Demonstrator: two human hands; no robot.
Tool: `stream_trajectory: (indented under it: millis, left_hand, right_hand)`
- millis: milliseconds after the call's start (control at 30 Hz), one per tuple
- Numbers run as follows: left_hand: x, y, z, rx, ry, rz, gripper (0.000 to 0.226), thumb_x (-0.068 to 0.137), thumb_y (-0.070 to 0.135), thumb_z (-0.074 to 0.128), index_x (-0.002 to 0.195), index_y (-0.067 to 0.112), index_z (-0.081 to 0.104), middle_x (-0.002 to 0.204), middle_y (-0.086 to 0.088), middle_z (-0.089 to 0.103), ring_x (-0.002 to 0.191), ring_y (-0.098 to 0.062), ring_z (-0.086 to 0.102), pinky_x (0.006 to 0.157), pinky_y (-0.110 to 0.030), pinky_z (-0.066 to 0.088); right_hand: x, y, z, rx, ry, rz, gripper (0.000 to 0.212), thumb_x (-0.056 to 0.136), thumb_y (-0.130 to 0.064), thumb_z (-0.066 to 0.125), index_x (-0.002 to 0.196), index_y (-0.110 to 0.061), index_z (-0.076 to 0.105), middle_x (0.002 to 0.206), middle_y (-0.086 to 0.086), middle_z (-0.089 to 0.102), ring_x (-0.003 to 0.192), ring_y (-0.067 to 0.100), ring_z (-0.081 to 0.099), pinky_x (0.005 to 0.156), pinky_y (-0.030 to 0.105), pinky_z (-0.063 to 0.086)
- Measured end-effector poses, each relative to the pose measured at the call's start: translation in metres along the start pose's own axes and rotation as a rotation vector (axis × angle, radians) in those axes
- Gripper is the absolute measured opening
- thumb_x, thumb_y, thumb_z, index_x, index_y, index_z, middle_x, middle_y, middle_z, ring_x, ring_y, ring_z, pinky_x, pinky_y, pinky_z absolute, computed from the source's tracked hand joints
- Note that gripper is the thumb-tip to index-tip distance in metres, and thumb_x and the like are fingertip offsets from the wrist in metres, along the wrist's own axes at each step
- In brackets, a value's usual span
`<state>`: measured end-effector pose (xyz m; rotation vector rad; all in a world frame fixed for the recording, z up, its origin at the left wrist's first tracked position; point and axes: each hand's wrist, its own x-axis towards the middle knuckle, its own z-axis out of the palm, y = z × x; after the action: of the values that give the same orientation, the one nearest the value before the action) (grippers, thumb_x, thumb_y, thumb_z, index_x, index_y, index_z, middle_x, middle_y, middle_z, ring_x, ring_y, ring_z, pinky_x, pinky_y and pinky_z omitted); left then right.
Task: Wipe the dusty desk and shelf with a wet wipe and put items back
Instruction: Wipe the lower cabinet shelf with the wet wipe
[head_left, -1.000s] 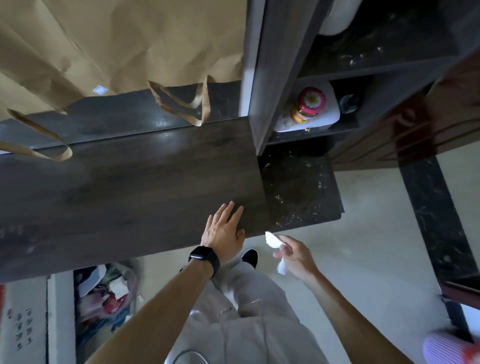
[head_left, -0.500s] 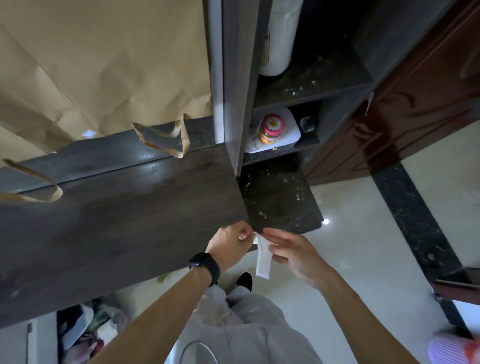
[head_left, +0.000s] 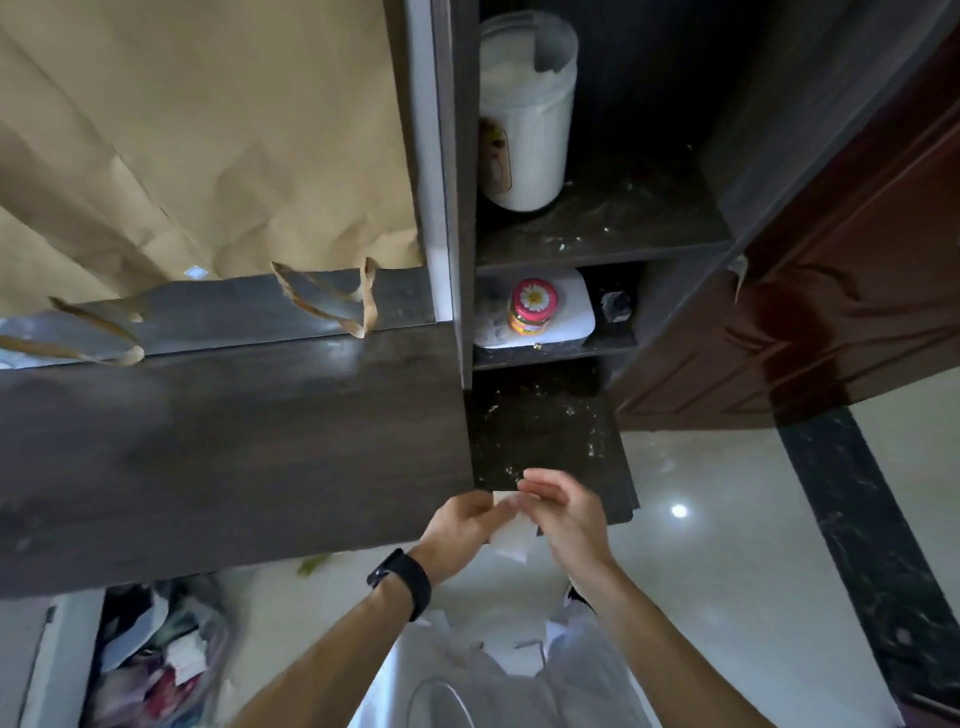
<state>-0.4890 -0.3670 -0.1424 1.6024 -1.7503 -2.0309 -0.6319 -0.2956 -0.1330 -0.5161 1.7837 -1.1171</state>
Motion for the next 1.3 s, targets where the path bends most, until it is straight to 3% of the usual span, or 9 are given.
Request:
stream_trajectory:
  millis: [167, 267, 400, 567, 667, 833, 1100, 1200, 1300]
  left_hand:
    - [0.009, 0.007, 0.054, 0.119, 0.187, -0.089, 0.050, 0.085, 0.049, 0.069, 0.051, 0.024, 0.042, 0.051, 0.012, 0.038, 0.051, -0.011, 0.033, 0.053, -0.027, 0.028]
    - [0.004, 0.009, 0.082, -0.006, 0.287, -0.098, 0.046, 0.088, 0.048, 0.069, 0.060, 0.021, 0.043, 0.055, 0.011, 0.039, 0.052, -0.009, 0.034, 0.049, -0.022, 0.027]
    - [-0.001, 0.004, 0.108, -0.175, 0.365, -0.175, 0.034, 0.091, 0.046, 0.065, 0.081, 0.014, 0.064, 0.068, 0.010, 0.059, 0.061, -0.010, 0.053, 0.057, -0.021, 0.041]
    - [-0.001, -0.008, 0.125, -0.174, 0.421, -0.250, 0.009, 0.090, 0.035, 0.067, 0.096, 0.028, 0.068, 0.090, 0.004, 0.073, 0.077, -0.013, 0.068, 0.068, -0.032, 0.055]
    - [0.001, -0.014, 0.124, 0.086, 0.567, -0.188, 0.013, 0.091, 0.026, 0.064, 0.102, 0.030, 0.069, 0.098, 0.015, 0.070, 0.094, -0.008, 0.064, 0.082, -0.020, 0.049]
    - [0.025, -0.041, 0.086, 0.538, 0.891, 0.007, 0.037, 0.088, 0.019, 0.064, 0.125, 0.017, 0.060, 0.132, -0.002, 0.058, 0.121, -0.025, 0.051, 0.100, -0.034, 0.043]
    - [0.086, -0.066, 0.040, 0.837, 0.793, -0.040, 0.056, 0.101, 0.040, 0.039, 0.154, 0.022, 0.031, 0.164, 0.001, 0.021, 0.151, -0.021, 0.014, 0.121, -0.046, 0.011]
    - [0.094, -0.083, 0.040, 0.878, 0.816, -0.032, 0.058, 0.102, 0.042, 0.033, 0.156, 0.025, 0.024, 0.165, 0.002, 0.015, 0.152, -0.020, 0.009, 0.122, -0.046, 0.007]
    - [0.097, -0.094, 0.041, 0.877, 0.867, -0.005, 0.057, 0.102, 0.043, 0.032, 0.156, 0.028, 0.025, 0.165, 0.004, 0.016, 0.153, -0.017, 0.009, 0.123, -0.043, 0.004]
  right_hand:
    - [0.029, 0.014, -0.054, -0.206, -0.195, -0.066, 0.020, 0.088, -0.017, 0.074, 0.107, -0.023, 0.070, 0.100, -0.010, 0.073, 0.096, -0.001, 0.067, 0.088, 0.013, 0.051]
    - [0.037, 0.020, -0.080, -0.327, -0.363, 0.049, 0.022, 0.091, -0.028, 0.071, 0.112, -0.026, 0.067, 0.103, -0.013, 0.069, 0.091, -0.005, 0.062, 0.074, 0.002, 0.042]
    - [0.041, 0.031, -0.100, -0.260, -0.576, 0.196, 0.017, 0.090, -0.024, 0.071, 0.107, -0.025, 0.068, 0.087, -0.007, 0.070, 0.071, -0.002, 0.062, 0.063, 0.016, 0.047]
    - [0.043, 0.048, -0.100, -0.324, -0.496, 0.137, 0.011, 0.093, -0.015, 0.064, 0.103, -0.017, 0.068, 0.079, -0.002, 0.067, 0.067, 0.008, 0.061, 0.070, 0.036, 0.055]
    - [0.052, 0.060, -0.095, -0.327, -0.461, 0.123, 0.006, 0.094, -0.016, 0.062, 0.097, -0.020, 0.065, 0.069, -0.005, 0.063, 0.061, 0.012, 0.058, 0.058, 0.023, 0.048]
    - [0.087, 0.092, -0.081, -0.545, -0.422, 0.079, 0.007, 0.093, -0.030, 0.059, 0.098, -0.030, 0.062, 0.087, -0.014, 0.069, 0.084, 0.009, 0.064, 0.066, 0.024, 0.048]
    - [0.133, 0.151, -0.017, -0.652, -0.434, -0.005, 0.029, 0.092, -0.033, 0.063, 0.119, -0.023, 0.064, 0.100, -0.004, 0.071, 0.099, 0.018, 0.064, 0.080, 0.027, 0.046]
    - [0.140, 0.172, -0.002, -1.069, -0.280, -0.366, 0.052, 0.086, -0.046, 0.067, 0.132, -0.024, 0.057, 0.138, 0.001, 0.058, 0.126, 0.026, 0.049, 0.094, 0.041, 0.045]
    - [0.128, 0.188, 0.000, -1.125, -0.217, -0.640, 0.060, 0.096, -0.037, 0.053, 0.150, -0.014, 0.039, 0.162, 0.005, 0.029, 0.148, 0.023, 0.029, 0.113, 0.046, 0.034]
